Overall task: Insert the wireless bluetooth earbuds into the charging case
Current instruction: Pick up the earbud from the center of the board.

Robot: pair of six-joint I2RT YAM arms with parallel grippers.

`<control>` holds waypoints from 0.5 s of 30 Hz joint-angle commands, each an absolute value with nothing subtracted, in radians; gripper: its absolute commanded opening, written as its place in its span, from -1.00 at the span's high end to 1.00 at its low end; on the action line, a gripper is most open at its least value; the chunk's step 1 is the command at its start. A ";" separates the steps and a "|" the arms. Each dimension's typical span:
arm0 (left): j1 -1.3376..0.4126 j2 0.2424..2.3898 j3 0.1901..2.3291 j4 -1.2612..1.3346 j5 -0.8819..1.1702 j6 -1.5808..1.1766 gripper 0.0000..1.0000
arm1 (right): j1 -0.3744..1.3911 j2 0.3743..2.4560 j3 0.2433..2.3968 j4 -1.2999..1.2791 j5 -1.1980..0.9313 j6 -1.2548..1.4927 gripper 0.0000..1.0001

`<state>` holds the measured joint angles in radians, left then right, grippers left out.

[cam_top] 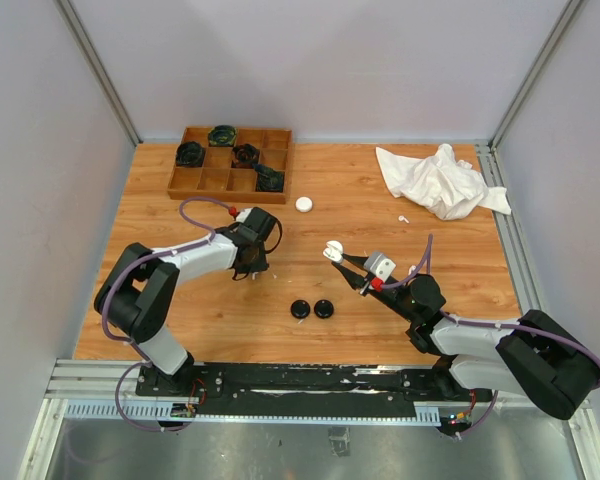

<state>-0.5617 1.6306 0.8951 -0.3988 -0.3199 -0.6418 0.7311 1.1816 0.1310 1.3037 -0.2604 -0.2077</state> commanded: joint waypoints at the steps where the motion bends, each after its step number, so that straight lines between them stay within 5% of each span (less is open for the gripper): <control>1: -0.568 1.667 0.900 -0.417 -0.300 -0.630 0.37 | 0.744 1.166 0.126 1.336 -0.257 -0.227 0.99; 15: -0.598 1.675 0.919 -0.479 -0.293 -0.603 0.31 | 0.743 1.168 0.128 1.335 -0.259 -0.227 0.99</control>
<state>-0.5869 1.6402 0.9073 -0.4114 -0.3195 -0.6201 0.7311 1.1816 0.1310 1.3037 -0.2604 -0.2100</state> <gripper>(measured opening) 0.340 0.262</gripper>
